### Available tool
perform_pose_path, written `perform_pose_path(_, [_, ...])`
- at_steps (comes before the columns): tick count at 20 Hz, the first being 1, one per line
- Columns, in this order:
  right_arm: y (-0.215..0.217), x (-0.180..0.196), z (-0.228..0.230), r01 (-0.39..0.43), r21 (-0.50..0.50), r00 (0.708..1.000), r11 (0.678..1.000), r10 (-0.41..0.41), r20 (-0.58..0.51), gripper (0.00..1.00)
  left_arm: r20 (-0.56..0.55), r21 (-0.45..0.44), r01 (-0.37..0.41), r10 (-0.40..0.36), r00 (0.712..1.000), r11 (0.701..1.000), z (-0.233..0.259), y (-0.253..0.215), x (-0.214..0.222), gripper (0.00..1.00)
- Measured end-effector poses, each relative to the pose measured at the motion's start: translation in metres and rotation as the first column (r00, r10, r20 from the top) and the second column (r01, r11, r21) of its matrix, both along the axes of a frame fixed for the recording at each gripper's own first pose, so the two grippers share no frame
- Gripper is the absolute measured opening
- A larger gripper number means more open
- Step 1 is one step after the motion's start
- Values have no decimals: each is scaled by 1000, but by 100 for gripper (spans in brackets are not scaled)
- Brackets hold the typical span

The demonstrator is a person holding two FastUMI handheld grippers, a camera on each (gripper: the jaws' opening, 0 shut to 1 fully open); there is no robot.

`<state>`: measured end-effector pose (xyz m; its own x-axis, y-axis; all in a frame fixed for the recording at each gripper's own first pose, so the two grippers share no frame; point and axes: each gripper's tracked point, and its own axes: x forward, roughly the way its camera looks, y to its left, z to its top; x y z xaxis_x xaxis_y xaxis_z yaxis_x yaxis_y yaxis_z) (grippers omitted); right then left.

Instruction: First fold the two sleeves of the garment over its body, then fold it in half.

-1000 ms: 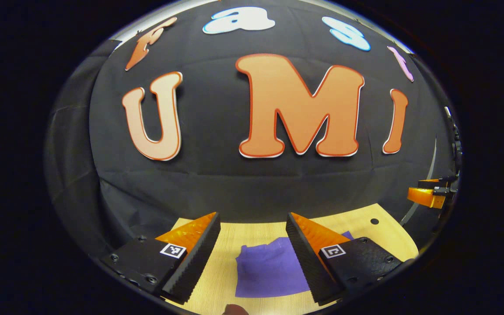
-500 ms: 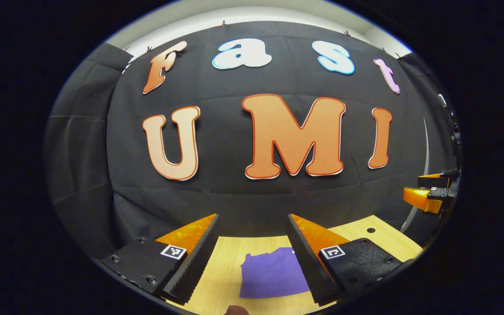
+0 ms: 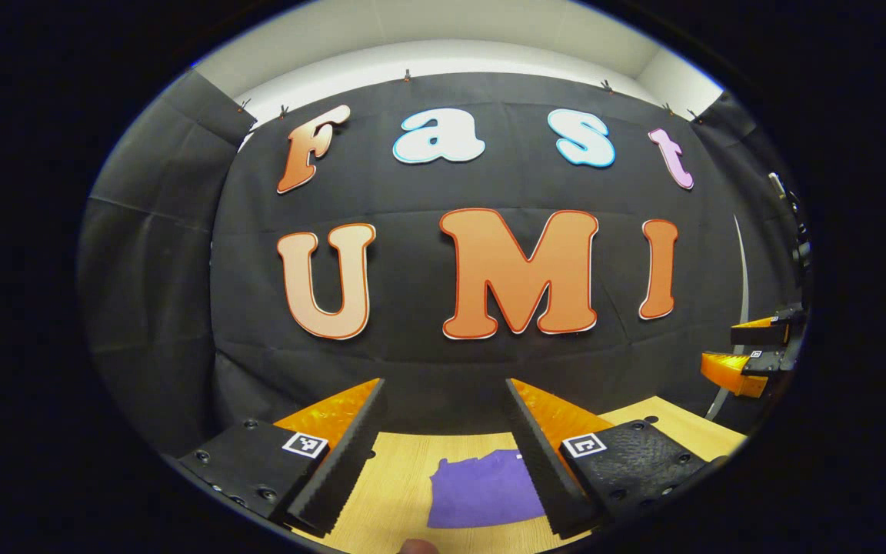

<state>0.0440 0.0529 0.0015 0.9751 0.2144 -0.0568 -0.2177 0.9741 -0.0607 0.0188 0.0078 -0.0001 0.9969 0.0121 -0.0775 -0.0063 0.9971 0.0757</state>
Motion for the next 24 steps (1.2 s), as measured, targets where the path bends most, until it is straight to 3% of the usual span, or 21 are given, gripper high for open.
perform_pose_path(3, [0, -15, -4, 12, 3, 999, 1000, -12, 34, 95, 7, 35, -16, 15, 1000, 999, -10, 2, -14, 94])
perform_pose_path(9, [9, -27, -5, 21, 37, 997, 999, -24, 75, 95, 27, 15, -16, 16, 1000, 1000, -17, -3, -31, 94])
perform_pose_path(24, [27, -41, -17, 5, 42, 997, 999, -9, 80, 95, 11, 34, 22, -22, 1000, 999, -32, -18, -40, 94])
